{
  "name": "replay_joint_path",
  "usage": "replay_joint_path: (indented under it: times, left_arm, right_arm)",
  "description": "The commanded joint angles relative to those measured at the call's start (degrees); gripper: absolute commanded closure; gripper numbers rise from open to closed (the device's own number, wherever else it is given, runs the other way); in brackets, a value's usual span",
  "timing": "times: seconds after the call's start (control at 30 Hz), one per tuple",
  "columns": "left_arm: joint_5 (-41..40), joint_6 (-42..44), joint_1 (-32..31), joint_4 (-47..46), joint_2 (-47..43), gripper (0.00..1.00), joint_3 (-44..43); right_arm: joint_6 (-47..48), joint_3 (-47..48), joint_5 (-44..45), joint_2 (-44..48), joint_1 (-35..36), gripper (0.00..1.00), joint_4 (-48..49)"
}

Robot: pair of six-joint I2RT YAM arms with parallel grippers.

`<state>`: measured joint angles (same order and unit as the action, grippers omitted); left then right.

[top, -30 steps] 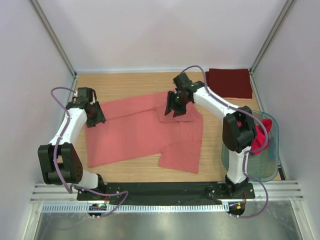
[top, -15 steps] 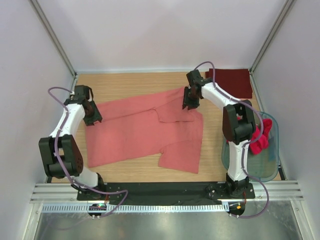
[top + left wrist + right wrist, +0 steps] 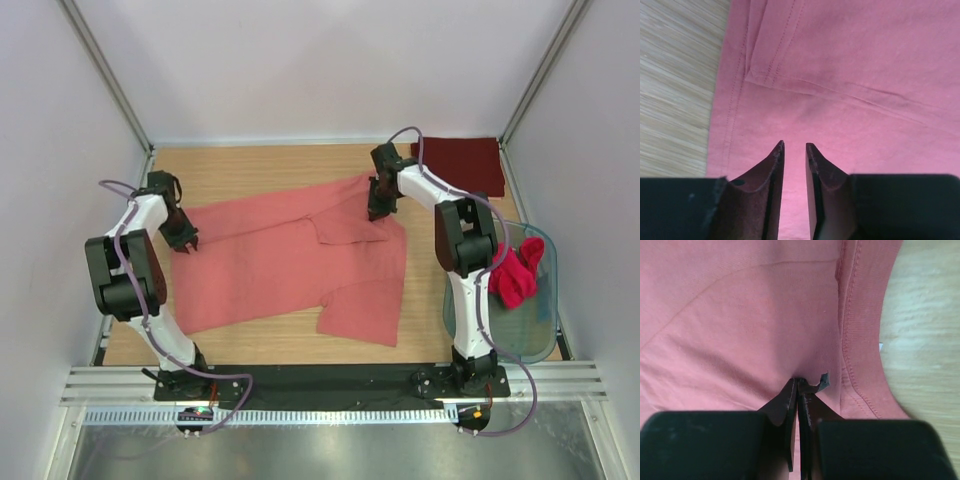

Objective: Fold and stack the t-shirts
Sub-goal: Fold the tshirt

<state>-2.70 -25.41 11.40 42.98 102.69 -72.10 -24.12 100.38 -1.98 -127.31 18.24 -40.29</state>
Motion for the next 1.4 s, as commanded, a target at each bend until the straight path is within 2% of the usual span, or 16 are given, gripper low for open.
replay_joint_path:
  times: [0.0, 0.17, 0.27, 0.3, 0.4, 0.53, 0.77, 0.8, 0.97, 1.03, 1.13, 1.27, 1.33, 1.37]
  left_arm:
    - [2.3, -2.0, 0.2, -1.3, -4.2, 0.74, 0.8]
    - [3.5, -3.9, -0.2, -3.1, -6.6, 0.67, 4.6]
    - [3.3, -3.9, -0.5, -3.5, -4.1, 0.61, 3.4]
    - [3.1, -4.1, -0.8, -3.0, -3.2, 0.61, 2.7]
    - [-0.2, -4.8, -2.3, -2.9, 0.4, 0.58, 1.3]
    - [-4.9, -4.9, -2.8, -0.6, 7.2, 0.59, -2.3]
    - [-11.2, 0.6, -2.7, 3.2, 18.8, 0.59, -15.4]
    - [-11.4, 1.1, -2.7, 4.2, 21.8, 0.59, -20.1]
    - [-12.3, 2.7, -2.6, 8.3, 26.2, 0.58, -31.4]
    - [-13.1, 2.2, -2.6, 9.0, 24.6, 0.57, -33.1]
    - [-12.2, 0.2, -2.9, 8.4, 19.8, 0.53, -30.8]
    - [-12.5, -2.3, -3.1, 6.0, 3.3, 0.48, -16.1]
    - [-13.2, -3.2, -3.1, 5.2, -3.2, 0.47, -10.0]
    - [-13.5, -4.0, -3.0, 5.1, -9.3, 0.47, -6.3]
  right_arm:
    - [1.3, 4.1, 4.2, -2.6, -1.6, 0.90, 0.9]
    - [2.9, 10.7, 6.3, -5.8, -1.7, 0.88, -1.9]
    - [2.9, 11.9, 6.4, -4.6, -1.7, 0.79, -2.9]
    - [2.8, 12.0, 6.0, -4.3, -1.6, 0.72, -3.8]
    - [2.0, 11.2, 4.9, -1.6, -1.1, 0.61, -4.8]
    - [2.1, 10.7, 6.1, 1.4, 1.4, 0.53, -6.9]
    - [2.5, 11.7, 7.2, 5.2, 2.2, 0.51, -10.8]
    - [3.0, 11.8, 7.9, 5.6, 2.1, 0.51, -11.6]
    - [5.5, 9.6, 10.1, 10.4, 2.1, 0.50, -13.8]
    - [5.9, 5.5, 9.5, 12.7, 2.2, 0.50, -13.7]
    - [6.0, -2.0, 7.6, 18.0, 2.4, 0.48, -13.3]
    - [6.5, -15.9, 4.7, 26.2, 4.8, 0.47, -11.8]
    - [6.2, -19.9, 4.2, 31.1, 6.5, 0.47, -11.1]
    - [5.9, -21.8, 4.0, 32.6, 8.4, 0.47, -10.9]
